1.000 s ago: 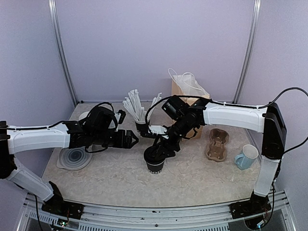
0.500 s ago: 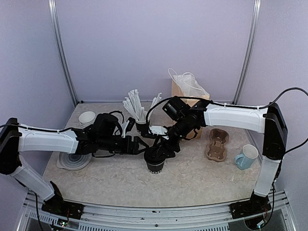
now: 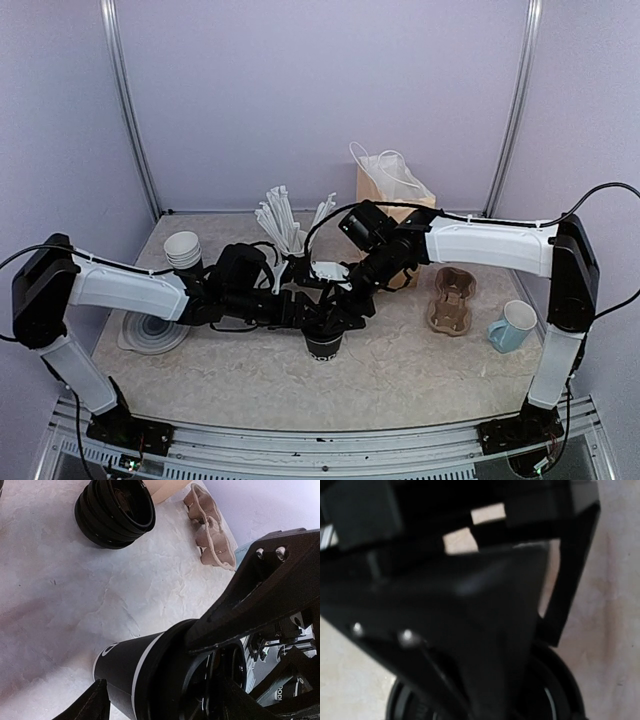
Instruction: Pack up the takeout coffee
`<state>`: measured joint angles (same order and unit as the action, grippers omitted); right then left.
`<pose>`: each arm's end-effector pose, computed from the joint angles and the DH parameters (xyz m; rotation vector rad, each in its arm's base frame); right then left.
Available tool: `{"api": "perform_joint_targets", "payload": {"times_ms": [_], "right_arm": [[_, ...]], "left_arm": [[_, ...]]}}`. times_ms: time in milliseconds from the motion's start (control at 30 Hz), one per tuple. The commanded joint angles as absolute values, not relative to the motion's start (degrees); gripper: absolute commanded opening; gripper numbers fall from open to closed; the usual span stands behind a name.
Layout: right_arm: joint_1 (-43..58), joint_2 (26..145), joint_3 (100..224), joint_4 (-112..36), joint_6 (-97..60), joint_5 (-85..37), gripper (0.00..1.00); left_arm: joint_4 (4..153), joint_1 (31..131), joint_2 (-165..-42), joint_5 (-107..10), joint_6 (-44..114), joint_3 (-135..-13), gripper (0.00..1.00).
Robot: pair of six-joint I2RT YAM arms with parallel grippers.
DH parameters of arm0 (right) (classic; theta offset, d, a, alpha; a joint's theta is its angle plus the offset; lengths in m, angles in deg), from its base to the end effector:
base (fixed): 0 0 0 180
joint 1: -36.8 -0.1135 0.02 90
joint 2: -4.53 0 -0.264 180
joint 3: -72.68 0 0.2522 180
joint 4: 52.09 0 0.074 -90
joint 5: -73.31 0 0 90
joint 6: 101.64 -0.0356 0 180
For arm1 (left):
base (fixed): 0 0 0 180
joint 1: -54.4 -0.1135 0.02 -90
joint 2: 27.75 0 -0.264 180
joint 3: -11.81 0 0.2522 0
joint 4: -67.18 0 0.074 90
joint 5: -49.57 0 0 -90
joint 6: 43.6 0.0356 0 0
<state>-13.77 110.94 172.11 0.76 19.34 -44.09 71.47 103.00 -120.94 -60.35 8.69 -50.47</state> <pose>0.2401 0.3178 0.2448 -1.8330 1.8630 0.7461 0.2150 -0.2622 0.1856 0.4473 2.3796 -1.1638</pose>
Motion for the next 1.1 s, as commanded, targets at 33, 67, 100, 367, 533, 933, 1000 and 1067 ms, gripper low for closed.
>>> {"api": "perform_joint_targets", "payload": {"times_ms": [33, 67, 100, 367, 533, 933, 1000, 1067], "right_arm": [[-13.82, 107.61, 171.41, 4.17, 18.45, -43.01, 0.86], [-13.33, 106.75, 171.57, 4.39, 17.98, -43.51, 0.87], [-12.71, 105.78, 171.76, 4.66, 17.33, -44.29, 0.88], [-4.83, 104.19, 165.61, 3.38, 7.97, -50.89, 0.73], [-2.83, 106.93, 163.05, 2.41, 3.26, -58.56, 0.63], [-1.35, 112.60, 165.62, 1.45, -1.13, -66.49, 0.53], [-1.28, 113.44, 165.88, 1.32, -1.89, -67.67, 0.50], [-1.26, 114.41, 166.38, 0.92, -2.90, -68.05, 0.49]], "left_arm": [[73.18, 103.61, -123.59, -60.82, 9.11, -50.82, 0.70], [73.16, 103.66, -123.69, -61.01, 9.13, -50.61, 0.70], [73.13, 103.70, -123.73, -61.15, 9.20, -50.54, 0.70], [71.74, 103.59, -122.95, -62.39, 9.83, -49.40, 0.70], [70.46, 103.54, -123.18, -63.53, 10.41, -49.14, 0.70], [71.37, 103.19, -125.43, -65.86, 11.30, -49.66, 0.70], [71.36, 103.18, -125.57, -65.90, 11.41, -49.49, 0.69], [71.28, 103.09, -125.94, -66.04, 11.53, -49.36, 0.69]]}}
